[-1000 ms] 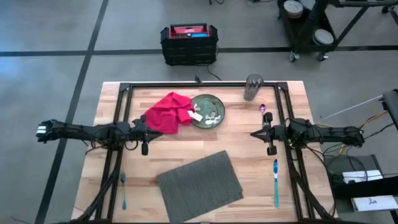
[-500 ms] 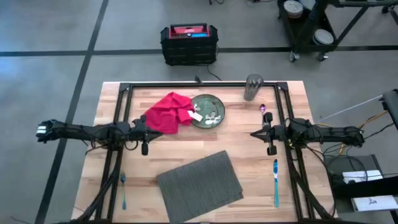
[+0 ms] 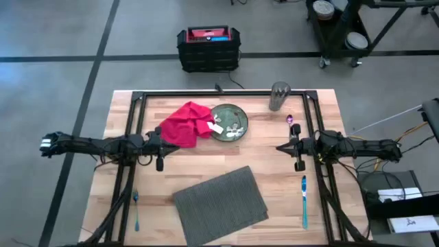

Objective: Set table place

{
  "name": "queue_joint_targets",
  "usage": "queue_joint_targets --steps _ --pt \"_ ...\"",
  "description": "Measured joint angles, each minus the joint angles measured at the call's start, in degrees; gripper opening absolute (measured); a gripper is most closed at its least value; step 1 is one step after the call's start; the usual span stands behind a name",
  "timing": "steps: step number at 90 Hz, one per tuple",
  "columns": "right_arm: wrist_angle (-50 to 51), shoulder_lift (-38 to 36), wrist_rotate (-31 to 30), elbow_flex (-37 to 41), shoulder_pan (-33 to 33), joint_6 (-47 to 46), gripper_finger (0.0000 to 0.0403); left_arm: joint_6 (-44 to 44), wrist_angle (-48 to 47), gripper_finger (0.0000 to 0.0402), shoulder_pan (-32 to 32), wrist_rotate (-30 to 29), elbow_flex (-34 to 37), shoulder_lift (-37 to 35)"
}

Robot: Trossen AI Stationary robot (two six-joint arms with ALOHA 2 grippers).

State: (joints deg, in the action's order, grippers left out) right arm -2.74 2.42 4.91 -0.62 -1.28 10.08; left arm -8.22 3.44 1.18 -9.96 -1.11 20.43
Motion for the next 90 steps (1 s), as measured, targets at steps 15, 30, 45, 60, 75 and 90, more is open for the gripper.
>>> queue_joint_targets --steps 15,30,45,60,75,90 --pt "-0.01 0.00 0.02 0.00 0.02 -0.02 0.0002 -0.01 -0.02 0.0009 0.01 0.00 -0.01 0.02" --pt "0.01 0.00 -0.01 0.02 0.02 -0.01 0.0002 0.01 0.00 0.0009 0.01 0.00 0.00 0.02" --pt "0.01 0.00 0.02 0.01 0.00 0.01 0.0002 0.02 3.01 0.0009 0.01 0.00 -0.01 0.02" --pt "-0.01 0.00 -0.01 0.02 0.02 0.01 0.0002 0.00 4.23 0.0009 0.01 0.00 -0.01 0.02" --pt "-0.01 0.00 0.01 0.01 0.01 -0.02 0.0002 -0.01 8.73 0.0009 0.00 0.00 -0.01 0.02" --pt "-0.01 0.00 -0.01 0.00 0.00 0.01 0.0002 -0.01 22.29 0.0009 -0.01 0.00 0.01 0.02"
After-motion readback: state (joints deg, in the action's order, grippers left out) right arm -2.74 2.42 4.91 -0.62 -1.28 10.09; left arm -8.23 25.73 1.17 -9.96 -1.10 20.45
